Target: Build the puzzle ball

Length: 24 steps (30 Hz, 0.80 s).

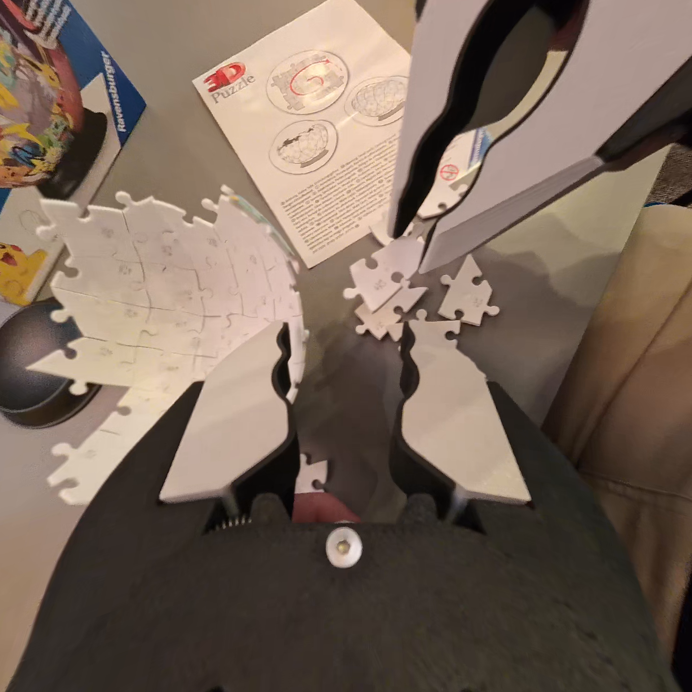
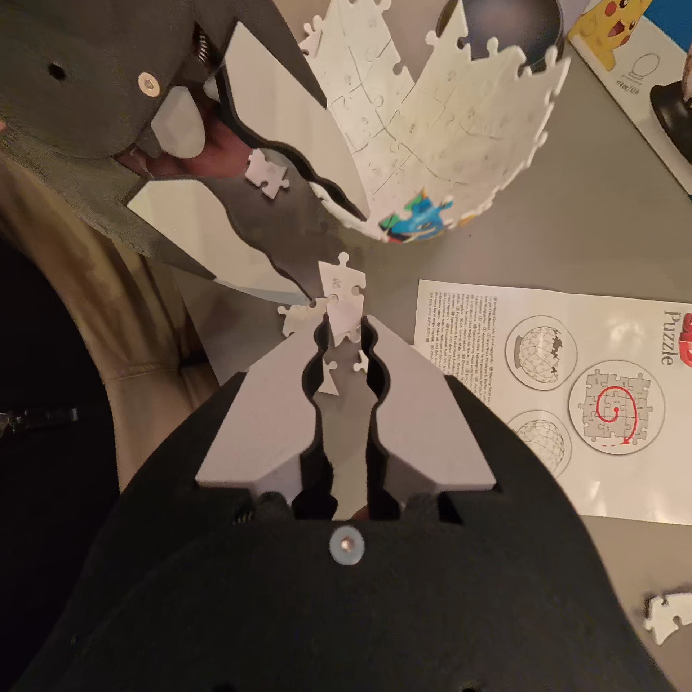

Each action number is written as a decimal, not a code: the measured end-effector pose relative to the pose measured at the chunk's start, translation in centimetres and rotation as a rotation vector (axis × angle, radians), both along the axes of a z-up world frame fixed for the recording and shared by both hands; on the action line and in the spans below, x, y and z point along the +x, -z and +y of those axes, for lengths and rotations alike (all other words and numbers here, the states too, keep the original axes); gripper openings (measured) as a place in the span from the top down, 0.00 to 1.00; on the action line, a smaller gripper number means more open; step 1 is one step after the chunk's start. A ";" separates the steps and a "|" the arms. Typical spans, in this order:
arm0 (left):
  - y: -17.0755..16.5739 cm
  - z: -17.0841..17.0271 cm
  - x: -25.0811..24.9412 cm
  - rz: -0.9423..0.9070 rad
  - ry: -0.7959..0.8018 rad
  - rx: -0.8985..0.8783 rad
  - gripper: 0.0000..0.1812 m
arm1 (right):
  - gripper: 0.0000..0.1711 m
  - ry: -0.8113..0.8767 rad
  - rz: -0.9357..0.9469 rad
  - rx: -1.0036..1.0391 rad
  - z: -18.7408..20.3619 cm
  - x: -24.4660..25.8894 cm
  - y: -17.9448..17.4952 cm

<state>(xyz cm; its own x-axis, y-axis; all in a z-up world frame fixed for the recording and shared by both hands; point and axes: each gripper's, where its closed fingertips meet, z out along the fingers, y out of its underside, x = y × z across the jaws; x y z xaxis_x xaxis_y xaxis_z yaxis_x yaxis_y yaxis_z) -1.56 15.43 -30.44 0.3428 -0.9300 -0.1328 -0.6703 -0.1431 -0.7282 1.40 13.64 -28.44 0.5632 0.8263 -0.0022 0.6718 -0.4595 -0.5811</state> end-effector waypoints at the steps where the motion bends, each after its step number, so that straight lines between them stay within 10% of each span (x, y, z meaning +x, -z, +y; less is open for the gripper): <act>1: -0.1 0.3 -0.1 -0.003 -0.013 0.017 0.67 | 0.91 0.002 -0.004 -0.002 0.0 0.1 0.1; 11: -3.0 0.9 -1.2 -0.071 -0.107 0.057 0.65 | 0.91 -0.001 0.013 0.006 0.2 0.1 0.0; 24: 1.5 0.3 -0.7 0.144 -0.145 -0.004 0.72 | 0.91 -0.007 0.020 0.016 0.2 0.2 -0.2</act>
